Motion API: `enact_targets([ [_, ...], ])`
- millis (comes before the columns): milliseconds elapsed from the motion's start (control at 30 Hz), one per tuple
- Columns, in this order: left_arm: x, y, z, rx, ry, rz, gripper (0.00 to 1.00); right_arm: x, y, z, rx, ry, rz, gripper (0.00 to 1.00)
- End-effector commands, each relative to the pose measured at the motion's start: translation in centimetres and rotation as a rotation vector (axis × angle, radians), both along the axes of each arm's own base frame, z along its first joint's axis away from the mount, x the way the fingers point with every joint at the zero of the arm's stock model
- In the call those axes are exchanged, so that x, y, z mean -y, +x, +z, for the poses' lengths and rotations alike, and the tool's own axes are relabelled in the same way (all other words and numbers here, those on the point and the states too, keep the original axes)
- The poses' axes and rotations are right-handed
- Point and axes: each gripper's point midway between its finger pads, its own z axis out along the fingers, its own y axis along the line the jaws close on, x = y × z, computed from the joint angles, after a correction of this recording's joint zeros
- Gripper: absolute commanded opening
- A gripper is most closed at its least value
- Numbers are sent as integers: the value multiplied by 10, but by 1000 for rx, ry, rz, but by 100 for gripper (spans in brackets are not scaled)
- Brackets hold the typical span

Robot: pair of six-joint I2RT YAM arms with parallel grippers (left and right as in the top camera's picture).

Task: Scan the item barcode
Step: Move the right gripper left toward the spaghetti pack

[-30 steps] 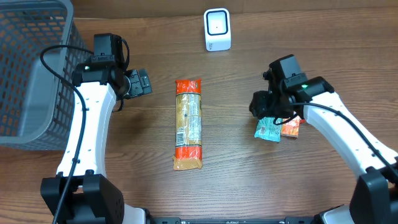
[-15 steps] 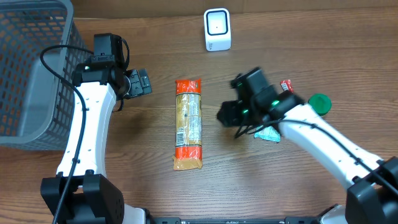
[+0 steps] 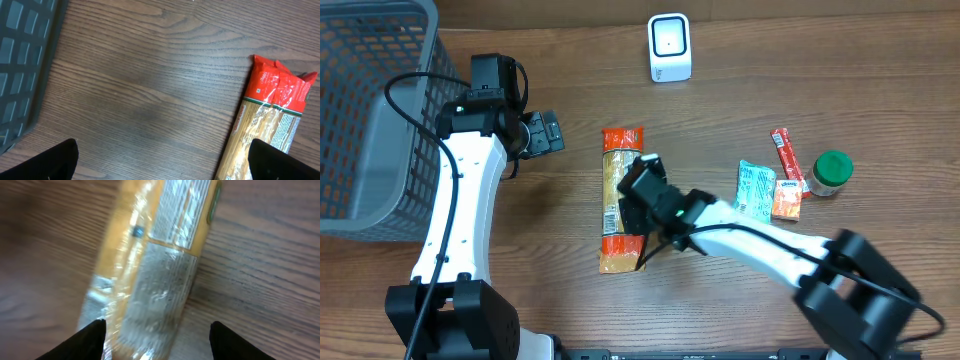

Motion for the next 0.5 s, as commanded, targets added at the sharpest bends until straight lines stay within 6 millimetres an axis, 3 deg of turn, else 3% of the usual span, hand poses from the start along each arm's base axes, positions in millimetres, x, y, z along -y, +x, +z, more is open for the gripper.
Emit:
enact_targets([
  [0,-1,-1,-4,-14,-1,-8,100,10,9,-11,41,-57,-54,72],
  [400,-3,6,-1,18,8,-5,100,10,10,13,43,-4,-54,80],
  [433,-2,12,1,42,8,-6,100,11,11,15,44,0,-58,82],
  [467,-3,16,3,62,9,-6,100,13,12,17,39,6,-70,98],
])
